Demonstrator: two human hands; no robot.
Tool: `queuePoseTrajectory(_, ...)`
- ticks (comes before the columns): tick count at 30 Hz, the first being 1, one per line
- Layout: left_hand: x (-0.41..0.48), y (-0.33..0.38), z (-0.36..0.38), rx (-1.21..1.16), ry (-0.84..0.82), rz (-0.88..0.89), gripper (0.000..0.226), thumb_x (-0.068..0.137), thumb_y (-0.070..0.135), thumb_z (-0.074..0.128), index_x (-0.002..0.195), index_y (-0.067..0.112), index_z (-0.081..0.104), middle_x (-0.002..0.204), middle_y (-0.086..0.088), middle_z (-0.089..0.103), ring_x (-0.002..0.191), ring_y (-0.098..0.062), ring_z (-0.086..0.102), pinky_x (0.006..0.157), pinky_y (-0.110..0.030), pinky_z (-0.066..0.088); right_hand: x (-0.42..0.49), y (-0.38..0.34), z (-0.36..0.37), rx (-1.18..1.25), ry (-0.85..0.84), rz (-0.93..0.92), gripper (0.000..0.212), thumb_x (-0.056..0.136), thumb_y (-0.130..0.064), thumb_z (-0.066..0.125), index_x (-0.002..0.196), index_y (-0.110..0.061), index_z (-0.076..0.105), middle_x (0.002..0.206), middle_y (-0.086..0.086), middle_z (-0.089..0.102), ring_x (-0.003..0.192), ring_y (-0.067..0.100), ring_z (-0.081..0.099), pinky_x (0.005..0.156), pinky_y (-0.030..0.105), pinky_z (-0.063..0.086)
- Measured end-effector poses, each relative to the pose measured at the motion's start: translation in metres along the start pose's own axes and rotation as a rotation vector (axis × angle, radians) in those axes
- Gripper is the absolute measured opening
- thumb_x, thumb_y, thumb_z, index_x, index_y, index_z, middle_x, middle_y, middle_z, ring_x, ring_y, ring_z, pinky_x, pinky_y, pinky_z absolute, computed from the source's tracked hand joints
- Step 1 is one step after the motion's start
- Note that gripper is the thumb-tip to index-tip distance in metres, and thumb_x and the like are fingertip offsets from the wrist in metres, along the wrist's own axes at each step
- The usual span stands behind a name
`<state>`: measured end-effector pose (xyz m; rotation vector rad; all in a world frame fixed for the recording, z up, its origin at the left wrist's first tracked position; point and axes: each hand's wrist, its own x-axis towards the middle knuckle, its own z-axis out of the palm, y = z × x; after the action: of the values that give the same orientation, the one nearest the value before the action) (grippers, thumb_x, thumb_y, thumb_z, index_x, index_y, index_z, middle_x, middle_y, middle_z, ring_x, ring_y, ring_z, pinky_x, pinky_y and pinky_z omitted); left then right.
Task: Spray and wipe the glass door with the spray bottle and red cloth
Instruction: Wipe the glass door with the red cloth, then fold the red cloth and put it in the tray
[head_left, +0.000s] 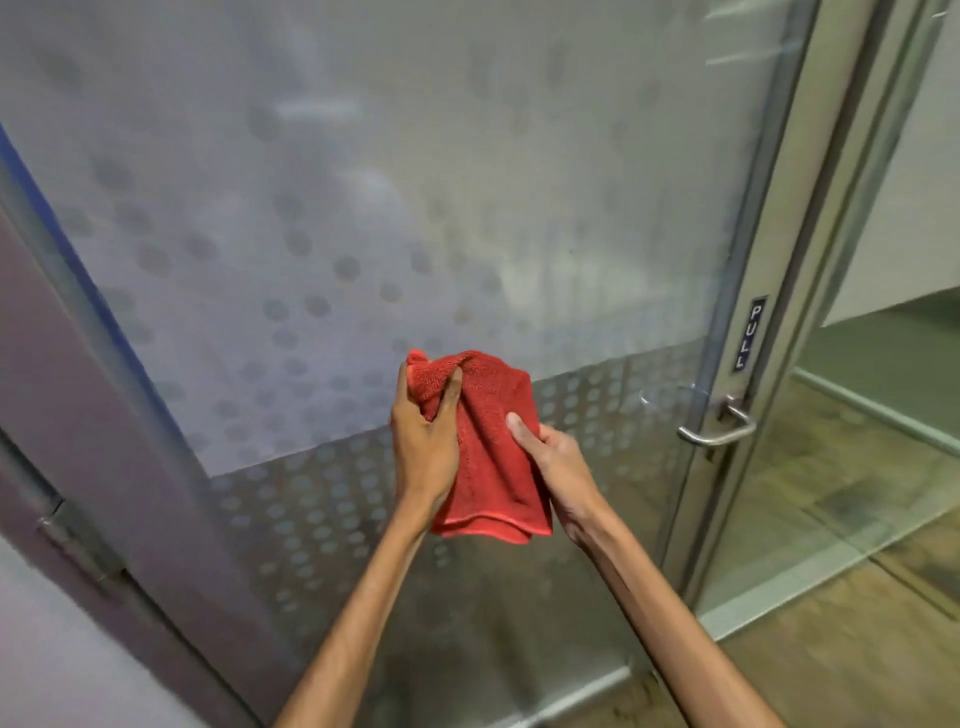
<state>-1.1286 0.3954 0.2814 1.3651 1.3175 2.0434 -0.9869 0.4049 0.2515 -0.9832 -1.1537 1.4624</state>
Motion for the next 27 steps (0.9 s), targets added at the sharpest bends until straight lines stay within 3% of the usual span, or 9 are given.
queuePoseTrajectory(3, -0.018, -0.008, 0.022, 0.104, -0.081, -0.019, 0.007, 0.094, 0.034, 0.064, 0.098, 0.036, 0.058, 0.088, 0.033, 0.068, 0.082, 0.018, 0.061, 0.077, -0.001, 0.042, -0.009, 0.007, -0.039, 0.113, 0.131, 0.005, 0.023, 0.093, -0.023, 0.070, 0.108, -0.007, 0.073, 0.106, 0.011, 0.077, 0.083, 0.012, 0.070, 0.076, 0.025, 0.061)
queuePoseTrajectory(8, -0.055, -0.030, 0.049, 0.277, -0.326, -0.238, 0.028, 0.089, 0.049, 0.067, 0.101, 0.024, 0.067, 0.090, 0.020, 0.071, 0.083, 0.017, 0.062, 0.076, -0.007, 0.046, -0.026, 0.019, -0.109, 0.118, 0.324, 0.015, 0.019, 0.089, -0.021, 0.075, 0.106, -0.012, 0.075, 0.093, -0.001, 0.079, 0.080, 0.009, 0.070, 0.076, 0.025, 0.059)
queuePoseTrajectory(10, -0.070, -0.036, 0.063, 0.214, -0.505, -0.415, 0.029, 0.083, 0.043, 0.076, 0.105, 0.024, 0.069, 0.092, 0.017, 0.074, 0.082, 0.010, 0.067, 0.073, -0.010, 0.051, -0.036, 0.025, -0.138, 0.078, 0.392, 0.026, 0.023, 0.089, -0.020, 0.076, 0.109, -0.009, 0.075, 0.089, -0.002, 0.078, 0.078, 0.008, 0.069, 0.076, 0.024, 0.059)
queuePoseTrajectory(13, -0.098, -0.050, 0.082, 0.141, -0.659, -0.683, 0.057, 0.071, 0.018, 0.088, 0.120, 0.015, 0.059, 0.083, 0.011, 0.077, 0.073, 0.002, 0.071, 0.061, -0.012, 0.053, -0.057, 0.035, -0.183, 0.059, 0.467, 0.079, 0.024, 0.090, -0.017, 0.074, 0.112, -0.006, 0.073, 0.084, -0.001, 0.074, 0.067, 0.002, 0.068, 0.066, 0.018, 0.057)
queuePoseTrajectory(16, -0.131, -0.063, 0.106, 0.131, -0.703, -0.792, 0.077, 0.066, -0.002, 0.087, 0.130, 0.009, 0.046, 0.086, -0.001, 0.077, 0.071, -0.007, 0.073, 0.060, -0.018, 0.056, -0.083, 0.046, -0.230, 0.051, 0.514, 0.158, 0.026, 0.091, -0.017, 0.073, 0.114, -0.005, 0.071, 0.080, -0.004, 0.072, 0.056, -0.004, 0.066, 0.053, 0.011, 0.051)
queuePoseTrajectory(21, -0.184, -0.067, 0.165, 0.064, -0.641, -0.924, 0.088, 0.068, -0.003, 0.085, 0.142, 0.008, 0.038, 0.119, -0.020, 0.068, 0.101, -0.025, 0.069, 0.085, -0.032, 0.055, -0.127, 0.053, -0.311, 0.065, 0.538, 0.296, 0.037, 0.091, -0.023, 0.072, 0.124, -0.006, 0.068, 0.099, 0.005, 0.074, 0.069, 0.002, 0.069, 0.058, 0.013, 0.053)
queuePoseTrajectory(25, -0.221, -0.061, 0.225, 0.004, -0.668, -0.952, 0.088, 0.071, -0.001, 0.084, 0.145, 0.004, 0.036, 0.108, -0.009, 0.069, 0.089, -0.015, 0.069, 0.067, -0.018, 0.056, -0.162, 0.045, -0.373, 0.108, 0.583, 0.301, 0.042, 0.088, -0.013, 0.075, 0.127, -0.003, 0.065, 0.097, 0.002, 0.074, 0.068, -0.001, 0.071, 0.057, 0.012, 0.052)
queuePoseTrajectory(27, -0.240, -0.057, 0.257, -0.033, -0.699, -0.947, 0.088, 0.072, -0.003, 0.082, 0.146, 0.005, 0.035, 0.106, -0.007, 0.069, 0.086, -0.012, 0.068, 0.068, -0.018, 0.057, -0.180, 0.040, -0.402, 0.128, 0.620, 0.279, 0.048, 0.083, -0.006, 0.078, 0.128, -0.001, 0.062, 0.103, 0.006, 0.074, 0.076, 0.005, 0.072, 0.063, 0.016, 0.055)
